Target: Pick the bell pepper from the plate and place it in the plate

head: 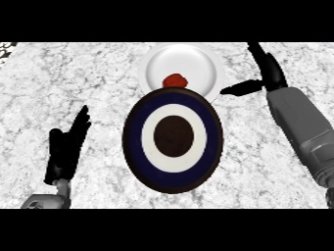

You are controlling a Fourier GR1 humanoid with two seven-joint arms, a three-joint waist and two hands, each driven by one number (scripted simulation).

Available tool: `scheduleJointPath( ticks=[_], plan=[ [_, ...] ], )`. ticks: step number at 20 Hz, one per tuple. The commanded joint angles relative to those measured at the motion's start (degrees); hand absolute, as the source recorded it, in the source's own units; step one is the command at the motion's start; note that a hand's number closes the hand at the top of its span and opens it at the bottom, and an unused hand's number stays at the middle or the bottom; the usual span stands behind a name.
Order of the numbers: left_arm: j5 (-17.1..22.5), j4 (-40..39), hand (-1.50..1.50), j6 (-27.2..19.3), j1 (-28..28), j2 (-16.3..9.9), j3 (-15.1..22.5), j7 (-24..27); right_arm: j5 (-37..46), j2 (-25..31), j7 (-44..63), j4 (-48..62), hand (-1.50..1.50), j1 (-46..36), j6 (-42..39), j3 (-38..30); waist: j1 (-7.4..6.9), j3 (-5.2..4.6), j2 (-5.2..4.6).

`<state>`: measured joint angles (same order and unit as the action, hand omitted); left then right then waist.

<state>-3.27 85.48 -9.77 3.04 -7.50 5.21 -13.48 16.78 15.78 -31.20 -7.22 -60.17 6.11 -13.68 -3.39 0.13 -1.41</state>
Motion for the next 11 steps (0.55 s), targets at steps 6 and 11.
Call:
scheduleJointPath(
  ticks=[6, 11],
  plan=[
    [-0.53, -3.42, 0.00, -0.42, 3.61, 0.81, -0.78, -0.59, -0.46, 3.45, 0.06, 0.59, -1.50, 1.11, 1.56, -1.33, 0.01, 0.03, -0.31],
    [-0.38, -0.33, 0.00, 0.58, 0.41, 0.66, 0.11, 0.12, 0.34, 4.78, -1.17, 0.90, -1.50, 3.44, 2.08, -0.85, -0.20, 0.04, -0.11]
  ],
)
